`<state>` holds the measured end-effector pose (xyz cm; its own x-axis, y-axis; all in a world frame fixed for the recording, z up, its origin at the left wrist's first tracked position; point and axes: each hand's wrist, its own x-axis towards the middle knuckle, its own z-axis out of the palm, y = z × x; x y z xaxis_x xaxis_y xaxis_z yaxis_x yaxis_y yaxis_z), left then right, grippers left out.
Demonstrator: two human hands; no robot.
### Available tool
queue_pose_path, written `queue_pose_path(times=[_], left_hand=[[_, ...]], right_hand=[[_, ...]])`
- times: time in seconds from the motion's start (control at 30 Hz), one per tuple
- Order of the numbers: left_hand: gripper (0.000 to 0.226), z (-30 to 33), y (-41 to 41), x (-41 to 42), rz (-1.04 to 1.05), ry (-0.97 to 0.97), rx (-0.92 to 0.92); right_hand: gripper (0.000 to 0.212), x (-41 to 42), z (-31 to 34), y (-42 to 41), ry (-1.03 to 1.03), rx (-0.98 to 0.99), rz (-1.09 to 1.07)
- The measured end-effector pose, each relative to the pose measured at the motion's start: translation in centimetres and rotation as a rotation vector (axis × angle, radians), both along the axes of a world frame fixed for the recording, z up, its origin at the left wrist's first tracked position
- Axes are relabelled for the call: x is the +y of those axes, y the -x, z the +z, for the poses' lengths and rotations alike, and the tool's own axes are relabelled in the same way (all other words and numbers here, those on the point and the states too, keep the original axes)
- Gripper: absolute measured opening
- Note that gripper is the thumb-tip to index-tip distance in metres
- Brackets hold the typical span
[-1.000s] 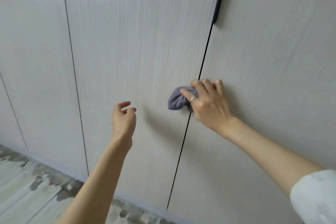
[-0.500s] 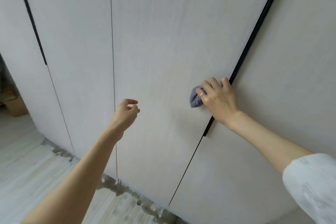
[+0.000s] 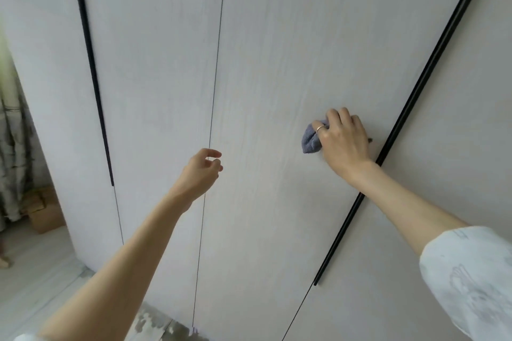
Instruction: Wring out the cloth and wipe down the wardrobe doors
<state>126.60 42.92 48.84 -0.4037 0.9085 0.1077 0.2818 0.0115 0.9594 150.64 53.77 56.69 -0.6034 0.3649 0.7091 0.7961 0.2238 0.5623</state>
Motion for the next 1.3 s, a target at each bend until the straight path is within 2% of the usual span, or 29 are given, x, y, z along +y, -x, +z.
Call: queue_pose_path(times=[0.1,0.2,0.37,0.53,0.7,0.93,1.17,1.3], left_hand=[[0.029,-0.2,2.8,-2.1,-0.025,0.047,0.054],[0.03,-2.9,6.9,-5.0,0.002,0.113,0.099],[0.028,-9.4,16.6,-11.0,0.232,0.256,0.107],[0.031,-13.0,28.0,-16.2,0.441,0.366,0.113],[0.033,-14.7,40.4,-21.6,0.664,0.486,0.085],[0.027,-14.5,55.7,-31.3,1.019,0.509,0.019],[0.028,-17.7,70.6,-39.5,1.142,0.544,-0.037],[0.028,-19.3,80.5,-43.6,1.112,0.57,-0.038]], right_hand=[[0.034,-2.5,-1.6,6.2,0.165,0.044,0.135],[0.032,-5.9,-4.5,14.4,0.371,0.006,0.274],[0.039,-10.0,-11.0,28.1,0.807,-0.26,0.349],[0.043,-12.1,-15.7,41.7,0.957,-0.369,0.491],[0.043,-14.6,-17.9,59.0,1.172,-0.307,0.713],[0.039,-21.4,-19.4,78.7,1.275,-0.492,0.892],[0.037,-28.5,-23.1,95.1,1.369,-0.567,0.908],[0.036,-31.6,-25.2,104.7,1.542,-0.465,0.826]])
